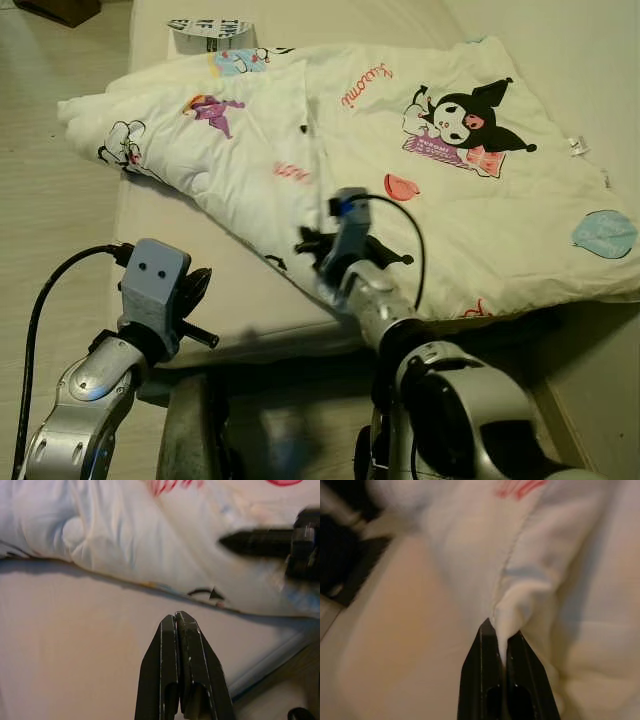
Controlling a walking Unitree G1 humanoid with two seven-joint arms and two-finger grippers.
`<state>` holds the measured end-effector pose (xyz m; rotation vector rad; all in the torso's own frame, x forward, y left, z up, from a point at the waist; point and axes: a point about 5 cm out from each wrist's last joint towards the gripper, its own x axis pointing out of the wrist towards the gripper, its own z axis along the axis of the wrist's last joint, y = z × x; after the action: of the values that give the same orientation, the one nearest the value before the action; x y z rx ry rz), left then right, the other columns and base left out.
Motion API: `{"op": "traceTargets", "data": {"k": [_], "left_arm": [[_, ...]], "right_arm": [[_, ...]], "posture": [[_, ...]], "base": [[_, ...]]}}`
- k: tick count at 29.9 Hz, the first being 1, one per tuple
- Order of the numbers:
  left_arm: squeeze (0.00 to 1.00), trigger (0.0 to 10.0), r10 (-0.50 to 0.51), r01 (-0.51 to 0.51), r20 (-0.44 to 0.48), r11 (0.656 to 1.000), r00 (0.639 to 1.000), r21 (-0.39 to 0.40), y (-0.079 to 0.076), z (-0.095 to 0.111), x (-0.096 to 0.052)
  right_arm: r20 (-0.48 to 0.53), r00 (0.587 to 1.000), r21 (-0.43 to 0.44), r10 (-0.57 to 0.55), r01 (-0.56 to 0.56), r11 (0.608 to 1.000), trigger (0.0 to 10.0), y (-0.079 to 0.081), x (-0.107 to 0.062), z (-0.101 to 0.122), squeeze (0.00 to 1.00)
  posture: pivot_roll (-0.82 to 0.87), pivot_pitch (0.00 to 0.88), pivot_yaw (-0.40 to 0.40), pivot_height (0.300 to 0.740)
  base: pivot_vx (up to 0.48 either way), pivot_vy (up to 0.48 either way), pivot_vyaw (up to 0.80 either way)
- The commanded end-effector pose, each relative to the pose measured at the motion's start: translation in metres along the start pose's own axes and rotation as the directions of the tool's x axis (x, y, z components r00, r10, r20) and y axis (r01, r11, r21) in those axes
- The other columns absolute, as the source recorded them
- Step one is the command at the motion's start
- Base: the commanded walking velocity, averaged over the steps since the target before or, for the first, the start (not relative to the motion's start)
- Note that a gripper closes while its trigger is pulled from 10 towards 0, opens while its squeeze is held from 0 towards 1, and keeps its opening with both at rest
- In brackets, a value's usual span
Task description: Clean up the room
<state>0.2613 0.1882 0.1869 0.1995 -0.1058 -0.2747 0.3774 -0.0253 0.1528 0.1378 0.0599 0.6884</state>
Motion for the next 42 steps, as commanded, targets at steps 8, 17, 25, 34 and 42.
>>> {"op": "traceTargets", "data": {"k": [8,17,25,34,42], "left_arm": [[0.0,10.0,-0.009,0.009,-0.025,1.0,1.0,-0.013,-0.01,-0.01,-0.001],[0.0,10.0,-0.037,0.036,-0.03,0.999,0.999,-0.019,-0.022,-0.013,0.002],[0.0,10.0,-0.013,0.013,-0.032,1.0,0.999,0.002,-0.019,-0.013,0.004],[0.0,10.0,0.004,-0.004,-0.028,1.0,1.0,0.02,-0.015,-0.013,0.005],[0.0,10.0,0.011,-0.01,-0.024,1.0,1.0,0.028,-0.012,-0.012,0.003]], "right_arm": [[-0.171,0.921,-0.263,0.349,-0.384,0.885,0.0,0.042,-0.018,-0.053,0.0],[-0.437,0.795,-0.46,0.42,-0.599,0.655,0.0,0.042,-0.05,-0.098,0.0],[-0.126,0.992,-0.222,0.001,-0.029,0.975,10.0,-0.009,-0.025,-0.043,0.0],[0.127,0.967,0.061,-0.222,0.216,0.974,10.0,-0.044,-0.018,0.019,1.0],[0.098,0.908,0.236,-0.408,0.377,0.895,10.0,-0.068,-0.024,0.033,1.0]], "posture": [[0.15,0.365,-0.032,0.541],[0.15,0.366,-0.031,0.541],[0.15,0.36,-0.03,0.541],[0.16,0.355,-0.024,0.541],[0.17,0.355,-0.019,0.541]], "base": [[0.0,0.0,0.0],[0.0,0.0,0.0],[0.0,0.0,0.0],[0.0,0.0,0.0],[0.0,0.0,0.0]]}}
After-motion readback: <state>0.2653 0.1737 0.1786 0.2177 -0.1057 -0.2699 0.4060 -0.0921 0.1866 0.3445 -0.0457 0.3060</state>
